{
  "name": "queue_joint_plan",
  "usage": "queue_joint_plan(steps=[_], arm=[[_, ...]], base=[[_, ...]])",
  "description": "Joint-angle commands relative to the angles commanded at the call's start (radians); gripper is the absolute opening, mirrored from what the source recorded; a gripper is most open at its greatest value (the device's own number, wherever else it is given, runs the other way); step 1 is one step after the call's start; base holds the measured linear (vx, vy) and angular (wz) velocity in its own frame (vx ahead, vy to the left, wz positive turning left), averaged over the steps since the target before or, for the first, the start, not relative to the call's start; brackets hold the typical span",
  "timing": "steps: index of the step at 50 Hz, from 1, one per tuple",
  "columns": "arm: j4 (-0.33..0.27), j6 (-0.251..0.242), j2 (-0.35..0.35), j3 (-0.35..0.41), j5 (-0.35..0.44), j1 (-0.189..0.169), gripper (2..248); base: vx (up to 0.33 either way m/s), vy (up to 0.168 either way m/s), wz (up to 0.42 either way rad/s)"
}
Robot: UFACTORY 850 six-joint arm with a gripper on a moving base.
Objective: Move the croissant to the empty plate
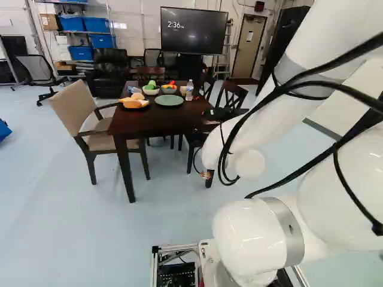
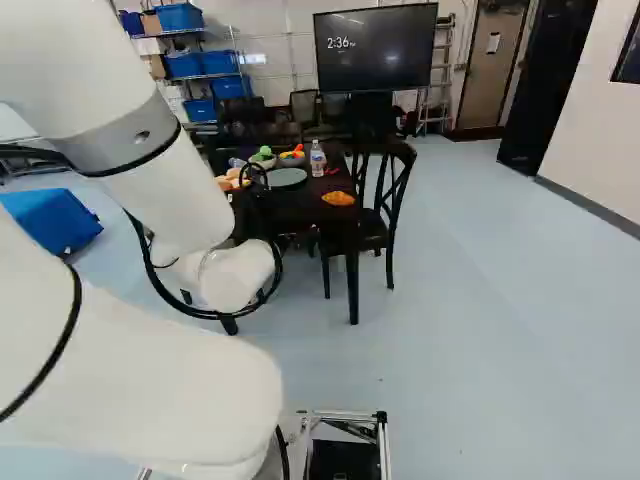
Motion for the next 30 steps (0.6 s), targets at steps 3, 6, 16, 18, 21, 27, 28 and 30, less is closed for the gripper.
queue_joint_plan(steps=[3,6,16,18,21,27,28,30], arm=[[0.0,0.0,0.0,0.0,0.0,0.0,247],[0.0,0.0,0.0,0.0,0.0,0.0,247],[0.0,0.0,0.0,0.0,0.0,0.0,247],[0.0,0.0,0.0,0.0,0.0,0.0,247],[0.0,0.0,0.0,0.0,0.0,0.0,247],[0.0,0.0,0.0,0.0,0.0,0.0,247],[0.0,0.0,0.0,0.0,0.0,0.0,247],[0.0,0.0,0.0,0.0,0.0,0.0,247]], base=[[0.188,0.005,-0.014],[0.197,-0.001,-0.016],[0.196,0.002,-0.018],[0.202,0.005,-0.012],[0.2,0.001,-0.017],[0.195,0.004,-0.019],[0.205,0.008,-0.008],[0.227,0.0,-0.022]])
